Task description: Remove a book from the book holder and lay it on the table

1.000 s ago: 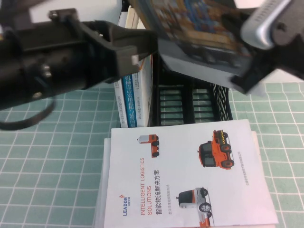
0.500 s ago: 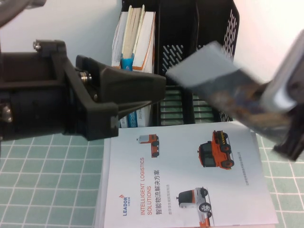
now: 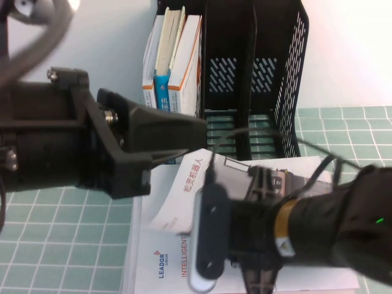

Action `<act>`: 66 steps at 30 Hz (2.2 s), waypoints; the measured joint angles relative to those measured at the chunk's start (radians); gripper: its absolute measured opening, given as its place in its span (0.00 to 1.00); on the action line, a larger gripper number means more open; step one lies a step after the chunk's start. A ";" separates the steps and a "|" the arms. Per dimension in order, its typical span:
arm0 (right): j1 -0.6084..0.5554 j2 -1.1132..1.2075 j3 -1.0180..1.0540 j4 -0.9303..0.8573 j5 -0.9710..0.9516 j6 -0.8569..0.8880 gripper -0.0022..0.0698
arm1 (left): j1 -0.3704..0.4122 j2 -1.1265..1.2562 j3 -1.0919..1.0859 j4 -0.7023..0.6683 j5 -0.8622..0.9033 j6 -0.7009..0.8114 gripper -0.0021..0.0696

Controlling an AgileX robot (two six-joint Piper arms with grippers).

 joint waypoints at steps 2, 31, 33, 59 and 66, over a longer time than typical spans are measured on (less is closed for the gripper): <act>0.025 0.036 0.000 -0.007 -0.011 -0.002 0.05 | 0.000 0.000 0.000 0.053 0.021 -0.030 0.03; 0.087 0.096 0.000 -0.226 -0.104 0.108 0.24 | 0.000 0.000 0.000 0.190 0.080 -0.132 0.03; 0.084 0.096 0.000 -0.206 -0.083 0.155 0.41 | 0.000 0.000 0.000 0.192 0.080 -0.132 0.03; 0.076 -0.507 -0.108 -0.350 0.505 0.316 0.04 | 0.000 -0.194 0.022 0.912 -0.002 -0.523 0.03; 0.076 -0.802 -0.099 -0.438 0.695 0.498 0.03 | 0.000 -0.477 0.265 0.933 -0.147 -0.523 0.03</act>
